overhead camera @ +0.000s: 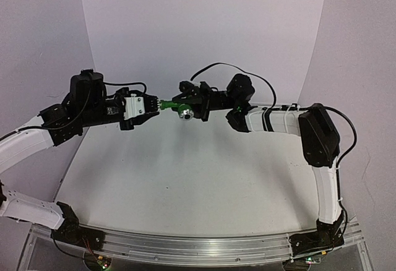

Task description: Install the water faucets

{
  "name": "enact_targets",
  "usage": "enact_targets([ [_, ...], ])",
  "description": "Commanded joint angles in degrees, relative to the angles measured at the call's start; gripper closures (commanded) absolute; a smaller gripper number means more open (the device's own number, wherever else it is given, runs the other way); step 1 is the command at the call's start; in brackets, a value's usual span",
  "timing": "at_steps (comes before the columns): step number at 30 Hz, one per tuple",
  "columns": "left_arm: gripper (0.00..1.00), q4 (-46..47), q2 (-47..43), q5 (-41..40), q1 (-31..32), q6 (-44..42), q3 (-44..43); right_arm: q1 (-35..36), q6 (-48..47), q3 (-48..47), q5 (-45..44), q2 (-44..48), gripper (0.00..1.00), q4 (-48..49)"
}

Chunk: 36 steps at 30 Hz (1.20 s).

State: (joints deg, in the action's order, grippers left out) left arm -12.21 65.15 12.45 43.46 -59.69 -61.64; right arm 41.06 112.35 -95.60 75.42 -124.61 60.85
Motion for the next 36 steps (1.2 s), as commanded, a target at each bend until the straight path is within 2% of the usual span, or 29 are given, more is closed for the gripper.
enact_targets([
  [1,1.0,5.1,2.8,6.0,3.2,4.4,2.9,4.8,5.1,1.3,-12.0,6.2,0.61,4.6],
  [6,1.0,8.0,1.4,5.9,1.9,8.4,4.2,2.9,2.4,6.5,-13.8,9.2,0.36,4.6],
  [10,1.0,9.6,1.3,4.9,0.9,12.2,4.5,1.2,0.7,11.3,-14.6,11.5,0.23,4.4],
  [15,1.0,13.4,0.3,7.5,-2.3,21.1,4.7,-1.4,-1.8,20.3,-17.2,15.4,0.05,4.2],
  [20,1.0,17.0,-0.9,8.7,-4.1,28.1,4.9,-3.2,-4.0,24.7,-17.2,17.7,0.02,4.2],
  [24,1.0,17.1,-1.6,9.7,-6.2,35.5,3.7,-6.2,-13.3,27.9,-15.1,21.3,0.02,1.1],
  [28,1.0,17.1,-2.6,12.3,-7.3,45.6,3.2,-11.5,-32.0,28.3,-10.1,24.9,0.02,-2.8],
  [30,1.0,17.2,-2.3,12.4,-7.5,51.3,2.6,-12.9,-49.2,27.7,-6.5,27.9,0.04,-8.3],
  [31,1.0,17.2,-2.0,12.2,-7.6,55.8,2.0,-12.9,-60.6,26.7,-5.2,29.7,0.05,-16.8],
  [32,1.0,17.1,-1.7,12.4,-7.8,59.9,1.6,-12.4,-77.1,25.1,-5.8,32.1,0.04,-28.1],
  [33,1.0,17.1,-1.4,13.3,-8.3,64.3,1.2,-11.3,-96.9,22.6,-9.8,34.8,0.03,-44.9],
  [34,1.0,17.0,-0.9,15.2,-9.0,68.7,0.6,-9.1,-112.2,20.1,-18.9,36.4,0.02,-59.1],
  [36,1.0,16.8,0.5,19.5,-10.3,76.4,-0.6,-4.1,-132.4,17.6,-33.3,37.9,0.02,-69.0],
])
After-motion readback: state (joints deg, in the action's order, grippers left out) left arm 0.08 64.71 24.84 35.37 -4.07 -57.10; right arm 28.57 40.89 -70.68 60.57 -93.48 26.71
